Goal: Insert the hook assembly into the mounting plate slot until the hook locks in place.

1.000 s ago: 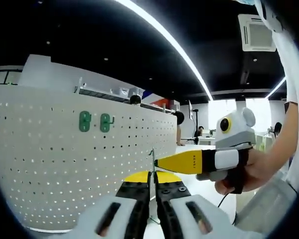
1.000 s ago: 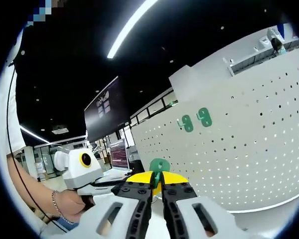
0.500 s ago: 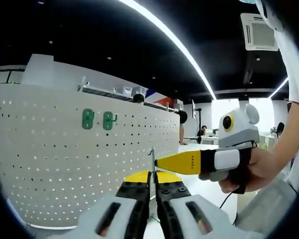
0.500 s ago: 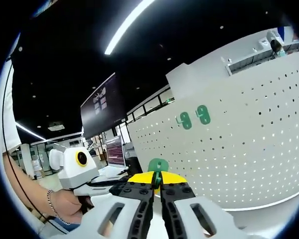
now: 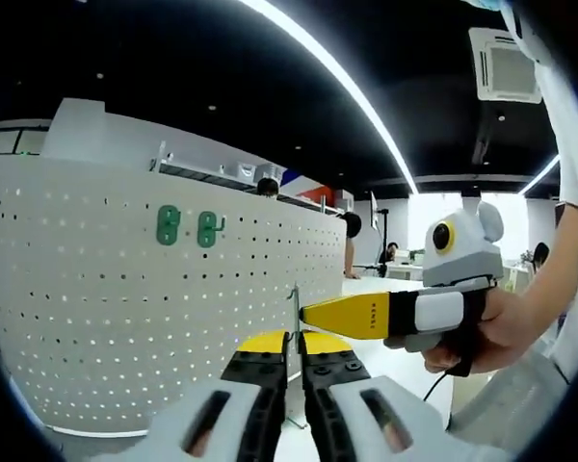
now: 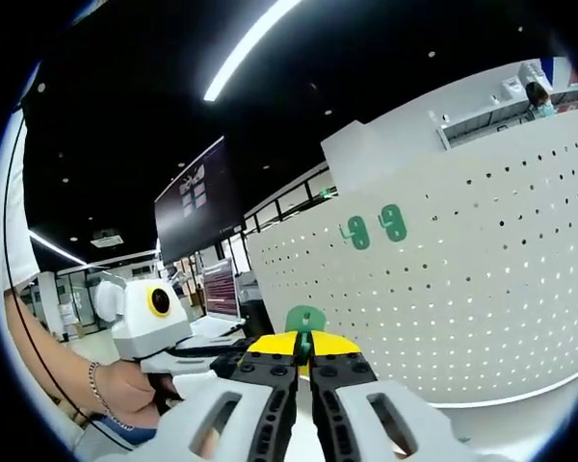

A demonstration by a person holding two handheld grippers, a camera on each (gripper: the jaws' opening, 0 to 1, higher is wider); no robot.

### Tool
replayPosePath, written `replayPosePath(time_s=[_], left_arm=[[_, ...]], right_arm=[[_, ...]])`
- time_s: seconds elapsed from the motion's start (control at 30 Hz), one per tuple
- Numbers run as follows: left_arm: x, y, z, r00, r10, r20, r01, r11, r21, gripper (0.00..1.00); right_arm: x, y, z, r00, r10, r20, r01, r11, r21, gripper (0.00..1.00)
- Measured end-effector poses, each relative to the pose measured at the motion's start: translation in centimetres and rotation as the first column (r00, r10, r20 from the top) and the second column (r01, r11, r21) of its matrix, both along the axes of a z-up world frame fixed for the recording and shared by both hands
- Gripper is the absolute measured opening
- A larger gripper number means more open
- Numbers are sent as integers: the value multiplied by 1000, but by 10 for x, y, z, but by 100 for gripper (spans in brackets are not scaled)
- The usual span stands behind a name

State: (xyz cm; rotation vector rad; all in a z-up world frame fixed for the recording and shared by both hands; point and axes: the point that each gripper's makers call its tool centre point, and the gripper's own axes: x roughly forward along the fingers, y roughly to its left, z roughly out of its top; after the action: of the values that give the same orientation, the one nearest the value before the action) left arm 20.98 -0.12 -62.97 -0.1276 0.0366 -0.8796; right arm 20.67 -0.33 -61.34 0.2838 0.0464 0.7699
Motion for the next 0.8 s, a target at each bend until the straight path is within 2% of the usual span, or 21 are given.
replayPosePath(time_s=[0.07, 0.23, 0.37, 0.47, 0.67, 0.8], left_arm=[[0, 0, -1, 1000, 4, 7, -4, 1000, 14, 12], [1, 1, -9, 1000, 9, -24, -9, 1000, 28, 28], [3, 0, -16, 998, 14, -67, -12, 999, 35, 50], [4, 1, -20, 996, 25, -81, -22, 999, 40, 61], [5, 3, -26, 994, 39, -100, -34, 998, 52, 75], [4, 2, -27, 994, 38, -99, -32, 997, 63, 77]], right_arm=[[1, -1, -1, 1000, -1, -7, 1, 1000, 4, 0], [2, -3, 0, 1000, -5, -3, 5, 1000, 1, 0], [1, -2, -1, 1000, -1, -7, 1, 1000, 1, 0], [1, -2, -3, 1000, 0, -8, 0, 1000, -3, 0], [2, -3, -5, 1000, -7, -14, 7, 1000, -9, 0], [2, -3, -4, 1000, -7, -15, 7, 1000, -10, 0]])
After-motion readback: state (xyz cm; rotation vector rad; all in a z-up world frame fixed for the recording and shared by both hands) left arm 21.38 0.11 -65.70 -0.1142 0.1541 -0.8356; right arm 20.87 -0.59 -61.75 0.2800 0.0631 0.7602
